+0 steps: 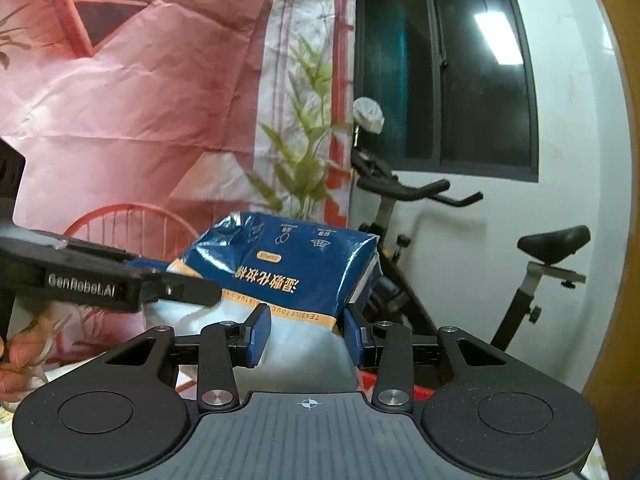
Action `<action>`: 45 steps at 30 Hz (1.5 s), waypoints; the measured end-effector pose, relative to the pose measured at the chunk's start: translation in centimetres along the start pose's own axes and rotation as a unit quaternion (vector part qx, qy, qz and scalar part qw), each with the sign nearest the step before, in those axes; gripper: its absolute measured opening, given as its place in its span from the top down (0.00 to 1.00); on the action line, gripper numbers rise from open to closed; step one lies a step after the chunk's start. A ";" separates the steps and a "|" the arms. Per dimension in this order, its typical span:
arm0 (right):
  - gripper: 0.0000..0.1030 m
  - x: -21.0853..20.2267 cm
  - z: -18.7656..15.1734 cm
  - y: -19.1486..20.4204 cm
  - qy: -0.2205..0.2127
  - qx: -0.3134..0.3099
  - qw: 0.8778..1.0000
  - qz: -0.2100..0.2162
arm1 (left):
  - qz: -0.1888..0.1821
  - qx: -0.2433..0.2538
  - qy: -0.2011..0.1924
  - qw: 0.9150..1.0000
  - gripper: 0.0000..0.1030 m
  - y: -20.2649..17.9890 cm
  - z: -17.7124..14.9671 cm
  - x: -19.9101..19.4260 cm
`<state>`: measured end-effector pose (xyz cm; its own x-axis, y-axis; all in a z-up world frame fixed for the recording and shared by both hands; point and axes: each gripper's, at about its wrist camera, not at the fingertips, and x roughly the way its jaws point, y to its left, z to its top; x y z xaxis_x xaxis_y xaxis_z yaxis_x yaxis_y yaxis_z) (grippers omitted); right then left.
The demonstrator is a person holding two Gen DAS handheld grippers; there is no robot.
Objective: Organize soft objects
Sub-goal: 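Carry the blue wipes pack into the red box and open both grippers, then move both grippers down to the black mesh item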
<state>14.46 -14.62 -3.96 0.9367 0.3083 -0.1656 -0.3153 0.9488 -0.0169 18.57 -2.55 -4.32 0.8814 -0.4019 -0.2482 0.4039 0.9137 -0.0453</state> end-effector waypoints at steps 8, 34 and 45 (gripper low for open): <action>0.64 3.9 -2.5 -1.6 0.039 0.014 0.999 -0.010 | 0.011 -0.007 0.060 0.998 0.63 0.6 -1.6 5.0; 0.59 5.1 -9.5 -1.2 0.152 0.083 0.984 -0.036 | 0.016 0.008 0.178 0.984 0.37 3.0 -6.6 5.8; 0.59 -1.7 -9.0 1.3 0.108 0.084 0.991 -0.014 | 0.006 -0.022 0.164 0.986 0.41 2.2 -6.8 -1.0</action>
<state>11.06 -14.49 -12.55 0.8845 0.2779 -0.3748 -0.2439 0.9602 0.1363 16.92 0.25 -10.78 0.7567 -0.3574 -0.5475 0.3769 0.9227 -0.0814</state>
